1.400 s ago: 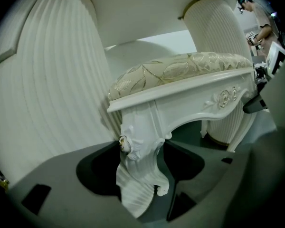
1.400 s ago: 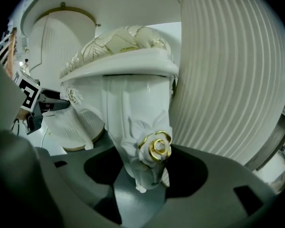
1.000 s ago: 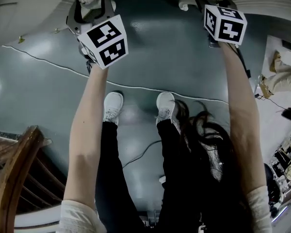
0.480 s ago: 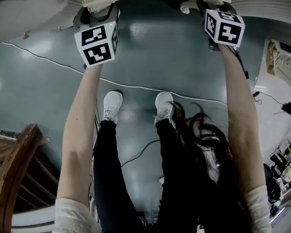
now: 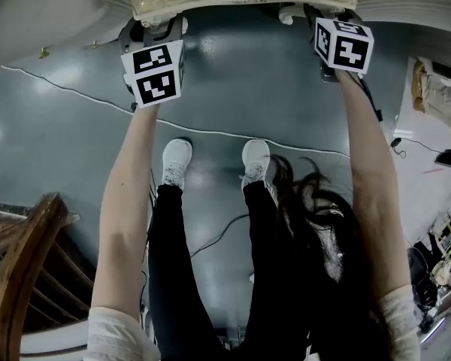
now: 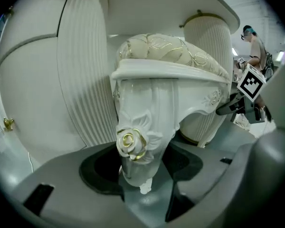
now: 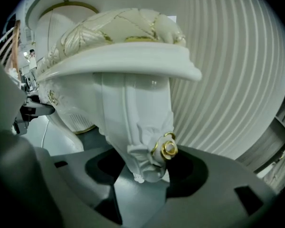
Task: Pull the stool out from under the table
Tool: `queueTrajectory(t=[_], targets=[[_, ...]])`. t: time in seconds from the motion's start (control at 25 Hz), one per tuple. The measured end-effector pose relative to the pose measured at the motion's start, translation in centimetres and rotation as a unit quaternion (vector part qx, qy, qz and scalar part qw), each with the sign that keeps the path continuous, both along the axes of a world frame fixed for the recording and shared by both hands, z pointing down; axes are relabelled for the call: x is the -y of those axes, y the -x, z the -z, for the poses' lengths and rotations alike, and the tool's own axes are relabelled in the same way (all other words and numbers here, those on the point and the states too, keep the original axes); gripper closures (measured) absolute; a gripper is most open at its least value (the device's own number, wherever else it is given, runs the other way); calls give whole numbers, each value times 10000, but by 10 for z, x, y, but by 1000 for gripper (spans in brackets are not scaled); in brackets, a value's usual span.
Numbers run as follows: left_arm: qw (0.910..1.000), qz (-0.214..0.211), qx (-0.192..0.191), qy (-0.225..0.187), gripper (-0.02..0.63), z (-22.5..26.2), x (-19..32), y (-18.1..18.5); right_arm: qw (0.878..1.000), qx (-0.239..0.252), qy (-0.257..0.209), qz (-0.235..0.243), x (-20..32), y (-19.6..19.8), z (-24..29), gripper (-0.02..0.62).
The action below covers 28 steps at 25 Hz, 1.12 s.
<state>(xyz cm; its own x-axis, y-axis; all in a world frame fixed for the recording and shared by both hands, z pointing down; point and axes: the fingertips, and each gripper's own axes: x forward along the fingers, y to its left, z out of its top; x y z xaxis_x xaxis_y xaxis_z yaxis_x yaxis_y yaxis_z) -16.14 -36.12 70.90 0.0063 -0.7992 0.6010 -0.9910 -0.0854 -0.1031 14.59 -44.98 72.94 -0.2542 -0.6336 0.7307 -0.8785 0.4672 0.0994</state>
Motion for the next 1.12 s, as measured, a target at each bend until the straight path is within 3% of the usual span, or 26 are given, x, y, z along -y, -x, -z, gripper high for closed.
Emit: queueTrajectory(t=[0.48,0.84,1.12], targets=[[9987,-445,75,239,328,1,-30,17,9993,-44,130,-362,-66,9,2,339],[9953,-967,45,33,330,2,-30,20,9981,-161,245,-539,-74,10,2,339],[9983,-537,88,187,336,4,-30,16,9989,-103,105,-434,-71,5,3,339]])
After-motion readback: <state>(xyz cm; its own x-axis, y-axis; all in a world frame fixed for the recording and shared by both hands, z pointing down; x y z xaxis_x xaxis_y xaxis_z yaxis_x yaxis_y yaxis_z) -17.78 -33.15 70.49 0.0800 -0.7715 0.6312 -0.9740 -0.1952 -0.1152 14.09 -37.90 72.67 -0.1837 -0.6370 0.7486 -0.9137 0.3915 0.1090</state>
